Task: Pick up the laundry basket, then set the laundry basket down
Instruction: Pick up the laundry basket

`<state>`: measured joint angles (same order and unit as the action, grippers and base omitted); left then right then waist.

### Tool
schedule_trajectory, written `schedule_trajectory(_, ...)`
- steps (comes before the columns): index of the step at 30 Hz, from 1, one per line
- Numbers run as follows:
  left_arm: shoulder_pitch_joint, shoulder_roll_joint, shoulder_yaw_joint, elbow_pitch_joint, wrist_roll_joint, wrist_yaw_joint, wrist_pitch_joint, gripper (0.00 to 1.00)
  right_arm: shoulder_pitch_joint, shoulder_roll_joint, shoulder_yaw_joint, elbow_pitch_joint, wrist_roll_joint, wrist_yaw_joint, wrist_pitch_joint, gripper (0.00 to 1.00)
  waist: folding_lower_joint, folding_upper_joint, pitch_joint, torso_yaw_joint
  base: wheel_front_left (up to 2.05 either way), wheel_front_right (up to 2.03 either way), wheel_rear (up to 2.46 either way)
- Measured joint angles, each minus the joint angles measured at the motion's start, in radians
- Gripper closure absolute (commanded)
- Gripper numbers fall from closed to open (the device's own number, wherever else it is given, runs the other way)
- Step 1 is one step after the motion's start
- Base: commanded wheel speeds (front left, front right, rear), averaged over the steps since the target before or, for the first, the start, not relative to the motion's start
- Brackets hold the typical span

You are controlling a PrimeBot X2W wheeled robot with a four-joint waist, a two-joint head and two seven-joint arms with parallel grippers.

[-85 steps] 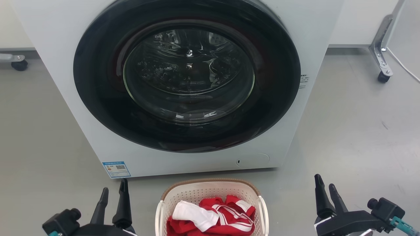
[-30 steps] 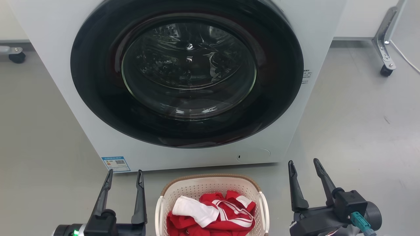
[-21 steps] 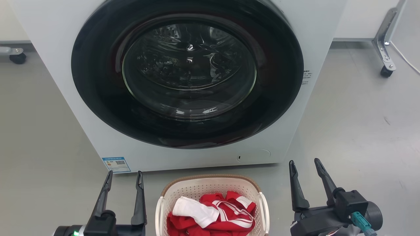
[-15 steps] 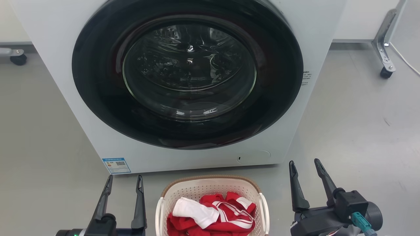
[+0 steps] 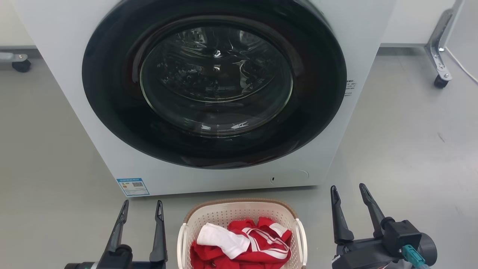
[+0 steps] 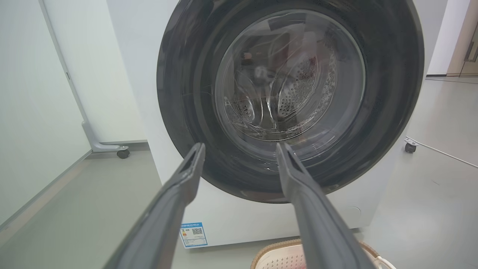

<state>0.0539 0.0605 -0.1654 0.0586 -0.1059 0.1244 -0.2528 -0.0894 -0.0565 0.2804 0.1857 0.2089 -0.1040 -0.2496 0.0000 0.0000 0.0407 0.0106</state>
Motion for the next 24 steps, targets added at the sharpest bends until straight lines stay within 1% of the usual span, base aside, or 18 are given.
schedule_trajectory(3, 0.006, 0.000, -0.001, -0.004, 0.000, 0.000, 0.000, 0.00, 0.000, 0.001, -0.001, -0.010, 0.000, 0.007, 0.000, 0.00, 0.0000, 0.0000, 0.013, 0.000, 0.00, 0.00, 0.00)
schedule_trajectory(8, 0.003, -0.001, -0.007, -0.004, -0.008, -0.002, 0.000, 0.00, -0.003, 0.002, -0.015, -0.011, 0.002, 0.009, 0.000, 0.00, 0.0000, 0.0000, 0.048, 0.002, 0.00, 0.00, 0.00)
schedule_trajectory(10, -0.010, -0.002, -0.008, -0.001, -0.015, -0.002, 0.000, 0.00, -0.008, 0.002, -0.024, -0.012, 0.003, 0.016, 0.000, 0.00, 0.0000, 0.0000, 0.068, 0.003, 0.00, 0.00, 0.00)
schedule_trajectory(14, -0.060, -0.003, -0.009, 0.027, -0.024, -0.011, 0.000, 0.00, -0.056, 0.002, -0.043, -0.005, 0.004, 0.023, 0.000, 0.00, 0.0001, 0.0000, 0.115, 0.005, 0.00, 0.00, 0.00)
schedule_trajectory(21, -0.168, -0.007, -0.021, 0.101, -0.034, -0.028, 0.000, 0.00, -0.135, -0.012, -0.063, 0.044, 0.003, 0.030, -0.003, 0.00, 0.0002, 0.0001, 0.209, 0.010, 0.00, 0.00, 0.00)
schedule_trajectory(24, -0.219, -0.008, -0.031, 0.138, -0.041, -0.029, 0.000, 0.00, -0.170, -0.015, -0.070, 0.070, 0.002, 0.031, -0.003, 0.00, 0.0002, 0.0001, 0.251, 0.014, 0.00, 0.00, 0.00)
